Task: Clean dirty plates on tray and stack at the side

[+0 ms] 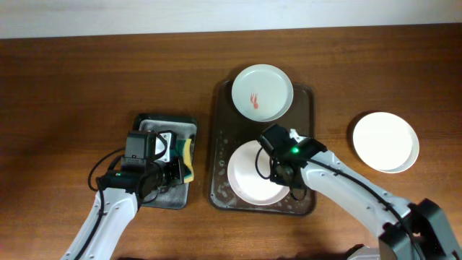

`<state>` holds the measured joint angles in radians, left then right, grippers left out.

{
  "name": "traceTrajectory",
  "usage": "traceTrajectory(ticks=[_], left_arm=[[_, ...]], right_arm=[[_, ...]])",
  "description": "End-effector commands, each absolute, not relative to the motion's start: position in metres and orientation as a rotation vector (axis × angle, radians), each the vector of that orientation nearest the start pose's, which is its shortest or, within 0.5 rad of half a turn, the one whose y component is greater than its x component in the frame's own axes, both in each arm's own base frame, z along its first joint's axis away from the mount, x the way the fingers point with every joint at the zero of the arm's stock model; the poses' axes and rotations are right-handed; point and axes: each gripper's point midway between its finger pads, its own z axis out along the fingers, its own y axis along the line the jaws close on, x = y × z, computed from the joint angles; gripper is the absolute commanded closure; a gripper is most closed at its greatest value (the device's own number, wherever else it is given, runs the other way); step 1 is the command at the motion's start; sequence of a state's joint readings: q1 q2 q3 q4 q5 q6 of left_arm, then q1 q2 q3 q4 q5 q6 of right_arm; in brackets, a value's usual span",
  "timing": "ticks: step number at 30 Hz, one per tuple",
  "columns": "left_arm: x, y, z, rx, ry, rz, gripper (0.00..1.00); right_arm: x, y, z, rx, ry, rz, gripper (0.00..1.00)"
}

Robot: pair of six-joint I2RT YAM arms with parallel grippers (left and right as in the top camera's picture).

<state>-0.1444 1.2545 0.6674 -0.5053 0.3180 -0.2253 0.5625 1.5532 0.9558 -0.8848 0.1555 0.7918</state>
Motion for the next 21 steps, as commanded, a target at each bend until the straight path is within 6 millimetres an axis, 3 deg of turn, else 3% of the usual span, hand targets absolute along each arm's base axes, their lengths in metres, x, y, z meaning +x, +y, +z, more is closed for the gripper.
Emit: traceTrajectory(ticks=[1,5,6,9,13,14,16,17,21], left_arm=[[0.282,-0.107,0.089,0.096,2.617,-0.604,1.0],[0.285,-0.126,0.108,0.18,2.591,-0.625,1.0],[0.285,-0.133,0.113,0.213,2.58,-0.634,1.0],[0.281,-0.151,0.12,0.287,2.565,-0.659,1.0],[0.271,-0.169,0.119,0.268,2.591,-0.711,1.0],[0.269,-0.172,0.12,0.267,2.593,-0.72,1.0],[0.265,-0.18,0.12,0.261,2.601,-0.742,1.0],[0.263,-0.184,0.12,0.255,2.604,-0.755,1.0],[0.267,-0.209,0.117,0.218,2.596,-0.803,1.0]], right_arm=[[0.251,0.136,0.048,0.093,3.011,0.09,0.44],[0.275,0.096,0.054,-0.087,2.973,0.107,0.44],[0.28,0.09,0.051,-0.096,2.98,0.17,0.48],[0.284,0.106,0.045,-0.154,2.977,0.506,0.58],[0.281,0.114,0.018,-0.161,3.043,0.543,0.62],[0.28,0.117,0.012,-0.172,3.058,0.548,0.67],[0.278,0.121,-0.002,-0.174,3.091,0.547,0.91],[0.279,0.118,-0.005,-0.132,3.101,0.526,0.96],[0.285,0.092,-0.004,0.28,3.106,0.285,0.96]])
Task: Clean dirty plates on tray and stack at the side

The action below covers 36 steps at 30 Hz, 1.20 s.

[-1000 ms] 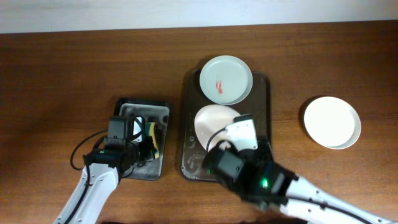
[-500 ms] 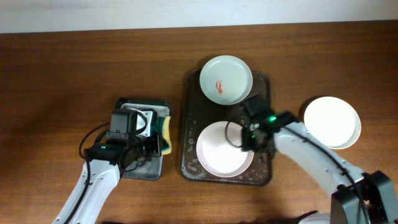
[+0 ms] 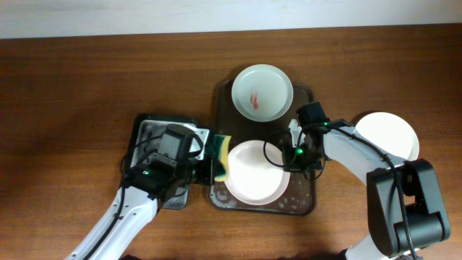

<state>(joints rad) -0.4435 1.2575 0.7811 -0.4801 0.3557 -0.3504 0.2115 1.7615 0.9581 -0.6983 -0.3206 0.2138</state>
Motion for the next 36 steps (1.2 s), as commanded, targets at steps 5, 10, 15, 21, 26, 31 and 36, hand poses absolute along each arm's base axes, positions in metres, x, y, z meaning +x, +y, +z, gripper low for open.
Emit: traceTrajectory(ticks=[5,10,15,21,26,31,36], left_arm=[[0.27,-0.264,0.07,0.238,2.651,-0.868,1.0],[0.278,-0.285,0.013,0.254,2.69,-0.829,1.0],[0.286,-0.21,-0.025,0.097,2.786,-0.25,1.0],[0.316,-0.168,0.013,0.164,2.689,0.232,1.0],[0.321,-0.2,0.033,0.209,2.722,0.054,1.0],[0.307,-0.197,0.092,0.172,2.743,-0.152,1.0],[0.3,-0.107,0.123,-0.009,2.777,-0.023,1.0]], right_arm=[[0.284,0.092,0.0,0.348,3.096,0.28,0.96],[0.28,0.087,-0.001,0.347,3.111,0.239,0.96],[0.278,0.084,-0.001,0.35,3.122,0.217,0.96],[0.275,0.082,-0.002,0.352,3.129,0.199,0.96],[0.273,0.081,-0.002,0.355,3.14,0.183,0.96],[0.28,0.079,0.014,0.238,3.083,0.185,0.96],[0.291,0.092,0.079,0.02,2.857,0.21,0.96]])
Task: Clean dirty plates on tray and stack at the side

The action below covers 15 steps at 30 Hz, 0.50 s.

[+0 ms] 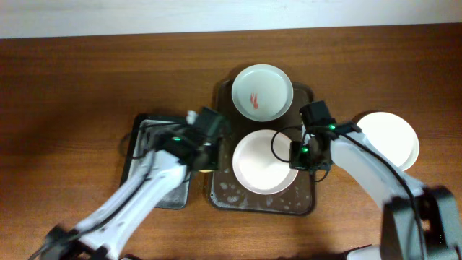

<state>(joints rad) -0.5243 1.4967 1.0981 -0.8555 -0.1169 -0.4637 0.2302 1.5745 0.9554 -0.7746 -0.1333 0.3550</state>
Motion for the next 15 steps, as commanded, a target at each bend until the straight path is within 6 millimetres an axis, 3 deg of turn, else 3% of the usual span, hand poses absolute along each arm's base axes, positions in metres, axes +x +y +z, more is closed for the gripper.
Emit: traceTrajectory(ticks=[1,3,8,12,15], left_arm=[[0.3,-0.089,0.12,-0.051,2.797,0.003,1.0],[0.299,-0.07,0.108,-0.048,2.828,-0.001,1.0],[0.292,-0.049,0.064,-0.031,2.848,-0.028,1.0],[0.286,-0.056,0.054,0.05,2.857,-0.115,1.0],[0.288,-0.056,0.055,0.05,2.851,-0.117,1.0]], right_arm=[[0.292,0.095,0.09,-0.024,2.811,0.182,0.96],[0.292,0.099,0.116,-0.137,2.691,0.05,0.96],[0.286,0.113,0.16,-0.406,2.384,-0.414,0.96],[0.276,0.129,0.202,-0.484,2.084,-0.7,0.96],[0.266,0.14,0.226,-0.503,1.93,-0.79,0.96]])
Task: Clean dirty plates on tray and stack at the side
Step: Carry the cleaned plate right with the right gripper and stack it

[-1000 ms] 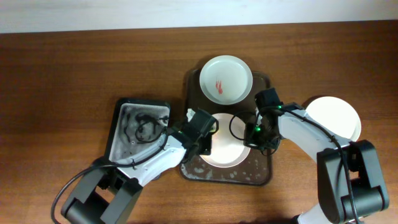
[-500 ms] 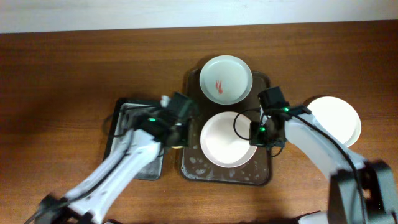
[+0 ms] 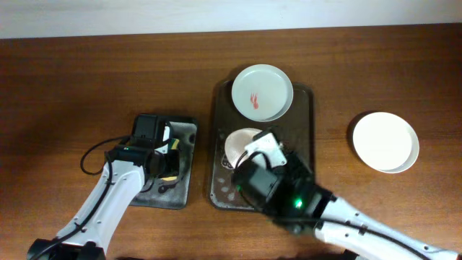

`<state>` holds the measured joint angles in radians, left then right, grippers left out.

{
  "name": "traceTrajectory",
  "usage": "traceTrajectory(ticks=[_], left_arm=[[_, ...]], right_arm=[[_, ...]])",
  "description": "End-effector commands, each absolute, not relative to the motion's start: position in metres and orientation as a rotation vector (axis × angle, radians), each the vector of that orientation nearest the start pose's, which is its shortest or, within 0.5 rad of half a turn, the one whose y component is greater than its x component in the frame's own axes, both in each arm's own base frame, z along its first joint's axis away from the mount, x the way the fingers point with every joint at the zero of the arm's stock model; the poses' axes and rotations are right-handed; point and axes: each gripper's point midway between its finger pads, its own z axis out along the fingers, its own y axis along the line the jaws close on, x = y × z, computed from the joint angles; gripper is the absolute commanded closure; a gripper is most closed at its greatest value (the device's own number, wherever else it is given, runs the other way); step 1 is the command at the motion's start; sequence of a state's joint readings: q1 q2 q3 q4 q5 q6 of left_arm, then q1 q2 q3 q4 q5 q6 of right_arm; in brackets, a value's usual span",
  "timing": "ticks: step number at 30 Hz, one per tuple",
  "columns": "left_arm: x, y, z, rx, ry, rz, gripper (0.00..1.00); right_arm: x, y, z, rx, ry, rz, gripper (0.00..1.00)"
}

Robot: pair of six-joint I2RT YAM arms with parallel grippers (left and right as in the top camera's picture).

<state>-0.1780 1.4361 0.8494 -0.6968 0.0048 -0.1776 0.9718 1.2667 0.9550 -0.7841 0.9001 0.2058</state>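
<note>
The brown tray [image 3: 307, 115] holds a white plate with a red smear [image 3: 262, 92] at its far end. A second white plate [image 3: 240, 141] lies nearer; only its left part shows. My right arm is raised close to the camera and covers the rest, and the right gripper [image 3: 261, 148] is hidden under it. One clean white plate [image 3: 385, 141] sits on the table at the right. My left gripper [image 3: 167, 160] is over the small black tray [image 3: 186, 130], with yellow ends of the sponge [image 3: 175, 147] showing on either side of its fingers.
A black cable [image 3: 97, 153] loops off the left arm onto the wooden table. Soapy droplets speckle the brown tray's near left corner [image 3: 224, 189]. The right arm's body blocks the view of the tray's near half.
My left gripper has gone from the brown tray's left rim back to the small black tray. The right arm, then at the near plate's right edge, now looms over that plate, hiding most of it.
First my left gripper held the sponge in the small tray while the right gripper sat on the near plate. Then the sponge was at that plate's left edge, the right gripper at its right edge. Later the plate lay further up the tray. Now the sponge is back.
</note>
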Motion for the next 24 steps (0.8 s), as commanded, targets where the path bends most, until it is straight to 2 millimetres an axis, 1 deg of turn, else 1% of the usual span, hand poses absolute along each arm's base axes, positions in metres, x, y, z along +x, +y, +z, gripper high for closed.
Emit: traceTrajectory(ticks=[1,3,5,12,24], left_arm=[[0.288,-0.056,0.054,0.05,2.852,-0.117,1.0],[0.288,-0.056,0.055,0.05,2.851,-0.116,1.0],[0.288,-0.056,0.054,0.05,2.852,-0.116,1.0],[0.287,-0.057,0.054,0.05,2.852,-0.121,1.0],[0.287,-0.057,0.054,0.052,2.852,-0.122,1.0]], right_arm=[[0.262,0.143,0.231,-0.51,1.895,-0.807,0.96],[0.257,0.148,0.238,-0.518,1.848,-0.82,0.96],[0.255,0.152,0.24,-0.528,1.834,-0.817,0.96],[0.255,0.149,0.245,-0.511,1.811,-0.845,0.96],[0.255,0.149,0.244,-0.51,1.811,-0.845,0.96]])
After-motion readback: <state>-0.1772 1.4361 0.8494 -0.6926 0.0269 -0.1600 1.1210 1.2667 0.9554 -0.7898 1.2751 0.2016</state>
